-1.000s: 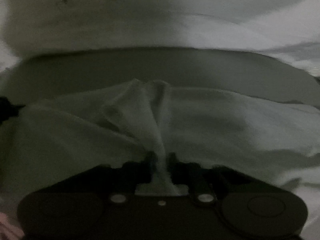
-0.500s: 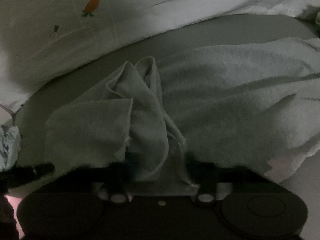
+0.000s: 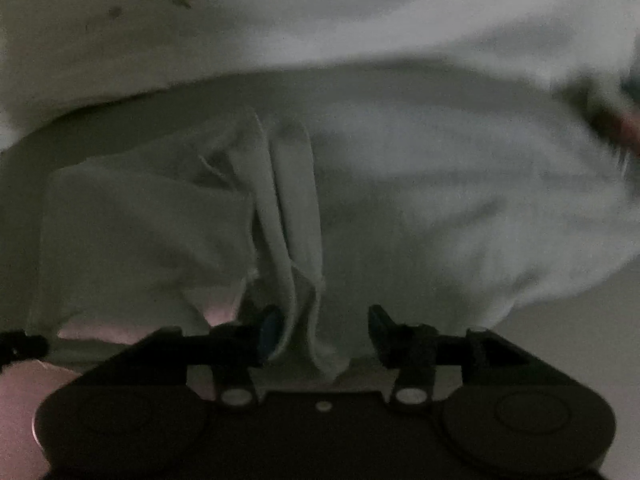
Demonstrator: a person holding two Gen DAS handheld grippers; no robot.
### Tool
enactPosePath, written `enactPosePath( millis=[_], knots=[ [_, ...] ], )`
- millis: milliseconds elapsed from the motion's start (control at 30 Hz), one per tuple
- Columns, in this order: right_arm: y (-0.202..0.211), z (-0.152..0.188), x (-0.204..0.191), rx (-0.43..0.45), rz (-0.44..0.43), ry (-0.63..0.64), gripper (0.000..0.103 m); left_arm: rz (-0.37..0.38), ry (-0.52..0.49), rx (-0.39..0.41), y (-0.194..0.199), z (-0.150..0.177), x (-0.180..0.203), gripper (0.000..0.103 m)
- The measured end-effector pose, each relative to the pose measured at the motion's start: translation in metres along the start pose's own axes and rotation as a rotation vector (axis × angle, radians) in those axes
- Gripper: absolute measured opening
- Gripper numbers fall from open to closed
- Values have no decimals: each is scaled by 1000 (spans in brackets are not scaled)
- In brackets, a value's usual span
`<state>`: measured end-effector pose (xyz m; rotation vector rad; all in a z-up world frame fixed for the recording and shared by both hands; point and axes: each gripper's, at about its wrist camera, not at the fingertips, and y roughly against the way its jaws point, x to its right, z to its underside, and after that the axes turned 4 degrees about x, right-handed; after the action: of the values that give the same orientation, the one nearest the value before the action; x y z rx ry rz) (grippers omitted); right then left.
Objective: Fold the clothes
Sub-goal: 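Pinch the grey garment fold with the right gripper while the left gripper grasps its edge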
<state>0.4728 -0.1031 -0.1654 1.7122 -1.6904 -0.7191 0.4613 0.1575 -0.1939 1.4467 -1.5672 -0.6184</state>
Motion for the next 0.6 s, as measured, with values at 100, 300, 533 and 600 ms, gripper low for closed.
enactPosePath(
  millis=[100,300,533,600],
  knots=[
    [24,-3,-32,125,-14,172,57,36,103,16,4,-3,-17,52],
    [43,25,-135,206,-353,518,59,73,288,113,27,-6,-58,54],
    [16,55,-208,213,-406,761,63,116,484,199,61,6,-88,58],
    [9,49,-207,195,-401,720,65,129,512,205,63,9,-91,60]
  ],
)
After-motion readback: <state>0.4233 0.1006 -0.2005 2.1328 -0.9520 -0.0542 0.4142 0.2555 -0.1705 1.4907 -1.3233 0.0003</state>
